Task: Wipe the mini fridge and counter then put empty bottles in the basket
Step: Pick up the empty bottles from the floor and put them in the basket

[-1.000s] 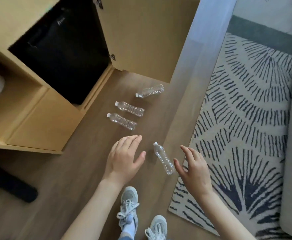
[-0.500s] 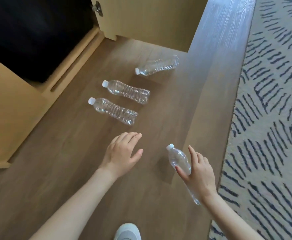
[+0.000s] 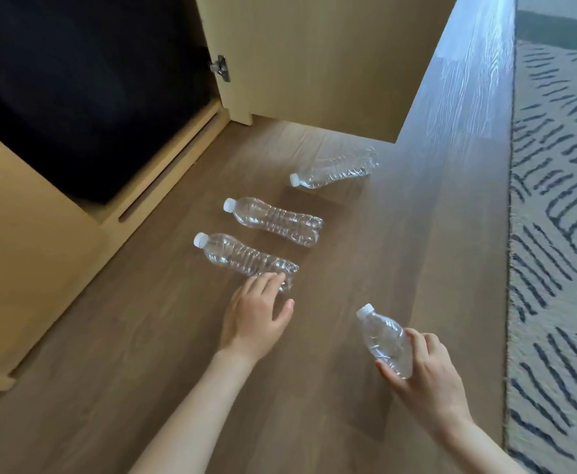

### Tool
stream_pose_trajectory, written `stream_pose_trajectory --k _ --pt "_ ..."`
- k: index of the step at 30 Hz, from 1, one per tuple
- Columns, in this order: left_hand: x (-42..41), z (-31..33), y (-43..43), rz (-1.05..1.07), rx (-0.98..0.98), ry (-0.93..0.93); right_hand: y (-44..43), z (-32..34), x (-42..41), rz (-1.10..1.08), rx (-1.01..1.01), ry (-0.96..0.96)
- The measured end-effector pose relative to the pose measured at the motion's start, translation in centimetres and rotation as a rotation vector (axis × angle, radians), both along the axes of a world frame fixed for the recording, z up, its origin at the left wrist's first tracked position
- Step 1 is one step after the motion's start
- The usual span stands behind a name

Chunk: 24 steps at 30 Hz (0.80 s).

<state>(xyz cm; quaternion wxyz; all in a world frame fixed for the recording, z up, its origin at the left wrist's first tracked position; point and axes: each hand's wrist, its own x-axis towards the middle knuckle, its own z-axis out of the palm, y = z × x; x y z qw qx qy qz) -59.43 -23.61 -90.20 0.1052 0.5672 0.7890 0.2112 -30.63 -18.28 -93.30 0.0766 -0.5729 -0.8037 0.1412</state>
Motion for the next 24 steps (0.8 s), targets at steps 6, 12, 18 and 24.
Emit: stream_pose_trajectory --k 6,12,18,24 --pt "-1.8 -0.3 1.9 0.417 -0.074 -0.111 1.8 0.4 -1.6 0.019 0.032 0.058" --pt "-2.1 -0.4 6.0 0.79 -0.146 -0.504 1.9 0.1 -1.3 0.04 0.06 0.121" --pt "-2.0 -1.2 8.7 0.986 -0.191 -0.833 2.0 0.8 -1.0 0.053 0.074 0.127" --pt "-1.4 -1.8 8.1 0.99 -0.163 -1.027 2.0 1.1 -1.1 0.051 0.073 0.13"
